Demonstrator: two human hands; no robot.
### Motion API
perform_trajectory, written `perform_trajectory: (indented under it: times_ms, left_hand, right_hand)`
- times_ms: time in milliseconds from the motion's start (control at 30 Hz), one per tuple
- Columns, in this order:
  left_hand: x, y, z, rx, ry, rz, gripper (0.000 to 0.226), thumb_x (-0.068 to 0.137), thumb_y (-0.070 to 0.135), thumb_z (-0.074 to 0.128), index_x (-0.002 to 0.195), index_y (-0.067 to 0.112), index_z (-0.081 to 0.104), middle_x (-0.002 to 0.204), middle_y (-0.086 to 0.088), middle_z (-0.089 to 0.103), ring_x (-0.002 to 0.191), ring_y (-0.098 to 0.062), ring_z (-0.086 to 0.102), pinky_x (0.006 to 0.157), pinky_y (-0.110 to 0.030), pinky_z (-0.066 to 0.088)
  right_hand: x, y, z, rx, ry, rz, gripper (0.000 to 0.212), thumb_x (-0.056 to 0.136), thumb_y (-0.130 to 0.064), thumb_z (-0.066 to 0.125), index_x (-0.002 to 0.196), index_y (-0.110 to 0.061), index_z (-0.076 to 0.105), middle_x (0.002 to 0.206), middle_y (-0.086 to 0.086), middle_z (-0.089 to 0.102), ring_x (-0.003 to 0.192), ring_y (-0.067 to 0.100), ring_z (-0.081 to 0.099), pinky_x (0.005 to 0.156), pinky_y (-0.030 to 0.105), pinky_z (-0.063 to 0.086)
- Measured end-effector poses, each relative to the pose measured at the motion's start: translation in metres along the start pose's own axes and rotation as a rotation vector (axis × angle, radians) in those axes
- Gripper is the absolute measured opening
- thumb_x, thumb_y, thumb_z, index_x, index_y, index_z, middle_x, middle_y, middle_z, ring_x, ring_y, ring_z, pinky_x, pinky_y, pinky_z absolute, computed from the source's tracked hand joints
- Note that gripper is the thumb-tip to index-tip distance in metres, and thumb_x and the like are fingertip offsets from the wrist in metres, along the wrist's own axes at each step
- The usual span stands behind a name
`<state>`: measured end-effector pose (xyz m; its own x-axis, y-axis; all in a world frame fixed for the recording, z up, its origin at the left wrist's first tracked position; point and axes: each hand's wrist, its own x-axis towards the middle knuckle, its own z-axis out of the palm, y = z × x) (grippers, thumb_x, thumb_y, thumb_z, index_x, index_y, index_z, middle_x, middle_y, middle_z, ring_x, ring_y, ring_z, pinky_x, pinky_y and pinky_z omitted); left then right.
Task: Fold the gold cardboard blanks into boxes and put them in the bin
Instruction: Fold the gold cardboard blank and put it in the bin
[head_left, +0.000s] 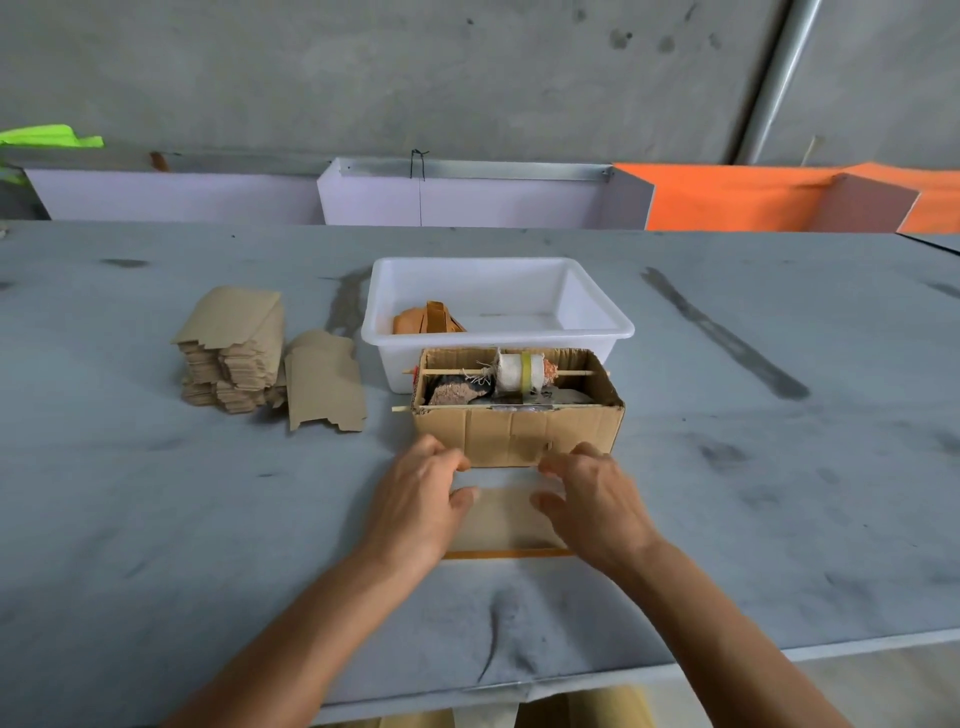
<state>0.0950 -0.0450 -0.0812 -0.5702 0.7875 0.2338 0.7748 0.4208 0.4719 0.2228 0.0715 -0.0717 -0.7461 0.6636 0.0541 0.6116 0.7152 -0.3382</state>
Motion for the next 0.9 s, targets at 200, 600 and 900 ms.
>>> perform_trajectory:
  times_ms: [200,600,900]
  left_hand:
    - [0.003,-0.005,0.004,0.094,-0.115,0.007,0.045,0.083,0.043,0.066,0.120,0.018,0.061,0.113,0.000,0.051,0.110,-0.017,0.049,0.090,-0.025,0.038]
    - [0.007,0.007,-0.001,0.255,-0.231,-0.041,0.039,0.085,0.044,0.063,0.112,0.018,0.053,0.118,0.000,0.052,0.114,-0.021,0.046,0.094,-0.036,0.036]
    - [0.011,0.005,-0.012,-0.127,-0.282,-0.211,0.023,0.072,0.019,0.081,0.076,0.023,0.058,0.082,0.004,0.060,0.083,-0.019,0.060,0.076,-0.033,0.051]
  right_hand:
    - [0.010,0.001,0.001,0.018,-0.155,-0.027,0.019,0.090,-0.028,0.061,0.109,-0.021,0.061,0.116,0.000,0.059,0.111,0.022,0.051,0.095,0.039,0.044]
    - [0.000,0.008,0.007,0.089,-0.075,-0.082,0.033,0.087,-0.024,0.064,0.118,-0.019,0.055,0.118,0.001,0.049,0.109,0.020,0.052,0.094,0.038,0.044]
    - [0.006,0.004,0.003,0.067,-0.063,-0.171,0.037,0.090,-0.018,0.061,0.126,-0.025,0.059,0.129,-0.004,0.053,0.111,0.020,0.044,0.093,0.031,0.042]
